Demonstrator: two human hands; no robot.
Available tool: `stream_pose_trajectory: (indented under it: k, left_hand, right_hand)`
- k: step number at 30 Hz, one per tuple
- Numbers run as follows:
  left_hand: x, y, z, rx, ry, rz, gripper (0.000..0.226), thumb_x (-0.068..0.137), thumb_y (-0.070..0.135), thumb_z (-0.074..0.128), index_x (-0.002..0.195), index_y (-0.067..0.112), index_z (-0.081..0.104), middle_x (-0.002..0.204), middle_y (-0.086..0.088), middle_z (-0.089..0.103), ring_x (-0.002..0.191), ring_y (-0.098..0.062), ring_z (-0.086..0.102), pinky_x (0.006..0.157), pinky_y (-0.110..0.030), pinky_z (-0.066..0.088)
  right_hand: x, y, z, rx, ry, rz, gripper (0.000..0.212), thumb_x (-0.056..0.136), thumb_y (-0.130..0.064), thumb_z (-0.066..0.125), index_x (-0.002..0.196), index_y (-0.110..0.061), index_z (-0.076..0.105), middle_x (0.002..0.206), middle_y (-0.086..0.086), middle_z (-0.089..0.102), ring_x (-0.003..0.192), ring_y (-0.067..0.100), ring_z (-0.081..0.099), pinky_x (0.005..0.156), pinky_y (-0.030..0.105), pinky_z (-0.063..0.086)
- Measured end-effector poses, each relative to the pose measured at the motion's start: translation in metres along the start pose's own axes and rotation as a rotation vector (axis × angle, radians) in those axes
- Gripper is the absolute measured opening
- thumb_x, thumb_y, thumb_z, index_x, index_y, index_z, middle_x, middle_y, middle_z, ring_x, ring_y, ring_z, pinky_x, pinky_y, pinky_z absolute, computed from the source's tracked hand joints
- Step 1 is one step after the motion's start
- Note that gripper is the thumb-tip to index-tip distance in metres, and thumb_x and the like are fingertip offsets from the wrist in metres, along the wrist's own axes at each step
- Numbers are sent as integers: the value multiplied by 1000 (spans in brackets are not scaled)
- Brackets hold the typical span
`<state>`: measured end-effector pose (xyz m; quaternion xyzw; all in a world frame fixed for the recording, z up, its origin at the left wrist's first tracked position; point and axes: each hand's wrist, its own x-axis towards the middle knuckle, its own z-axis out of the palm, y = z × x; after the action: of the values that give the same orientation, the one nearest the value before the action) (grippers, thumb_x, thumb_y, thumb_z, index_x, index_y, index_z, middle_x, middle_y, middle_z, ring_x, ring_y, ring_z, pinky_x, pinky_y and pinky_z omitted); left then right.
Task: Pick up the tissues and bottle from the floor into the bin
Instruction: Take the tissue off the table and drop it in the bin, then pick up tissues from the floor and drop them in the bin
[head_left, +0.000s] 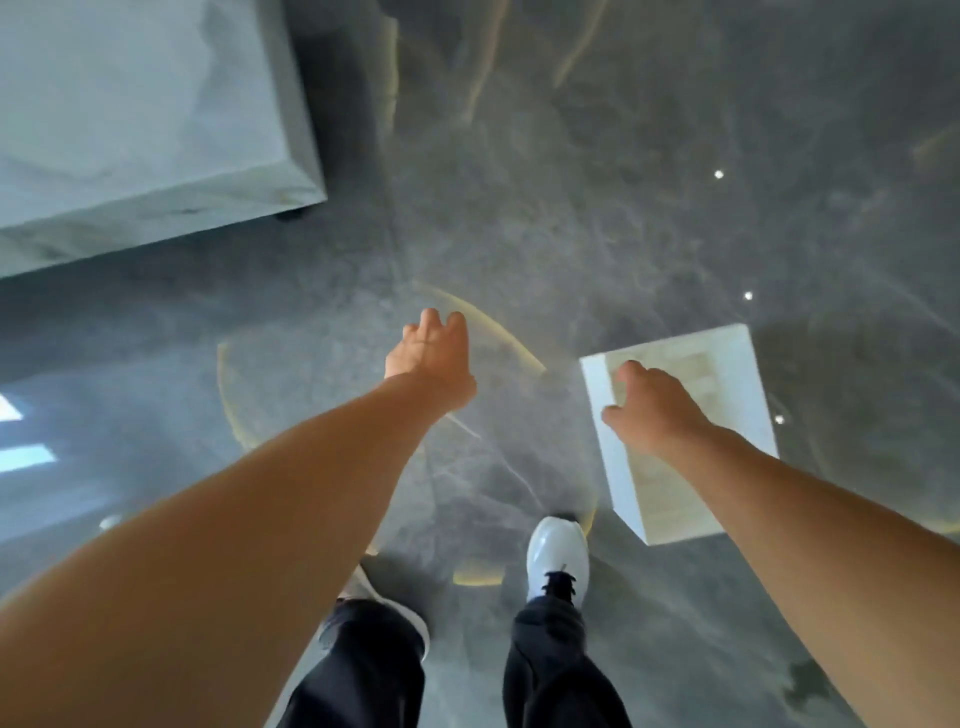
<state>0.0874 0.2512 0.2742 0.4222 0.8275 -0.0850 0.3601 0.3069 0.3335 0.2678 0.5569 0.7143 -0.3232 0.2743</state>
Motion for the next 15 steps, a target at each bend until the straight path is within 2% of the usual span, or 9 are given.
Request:
stream_pose_trajectory:
  k: [4,11,15]
  left_hand:
    - [-12,-105,-18,-81,28,-91,36,73,9,55,108,13,48,113,-11,46,108,-35,49,77,-44,49]
    - [-86,-305,-36,-182,22,-218,31,76,11,54,107,13,48,114,-11,45,108,-34,48,71,-39,42]
    - [-154,-425,-55,-306,59,-402,27,73,14,54,99,14,46,111,-12,46,108,-36,49,74,-40,43]
  right_hand:
    - [3,-115,14,-69,-3,-172,39,82,-26,60,116,-8,56,118,20,63,113,37,57,93,40,48]
    - [-42,-307,81,-301,-106,-319,40,82,-33,62,118,-16,55,123,16,60,116,34,56,93,37,47]
    - [-84,-433,112,-397,-162,-460,42,82,-32,62,121,-17,54,121,14,59,114,31,56,91,33,44]
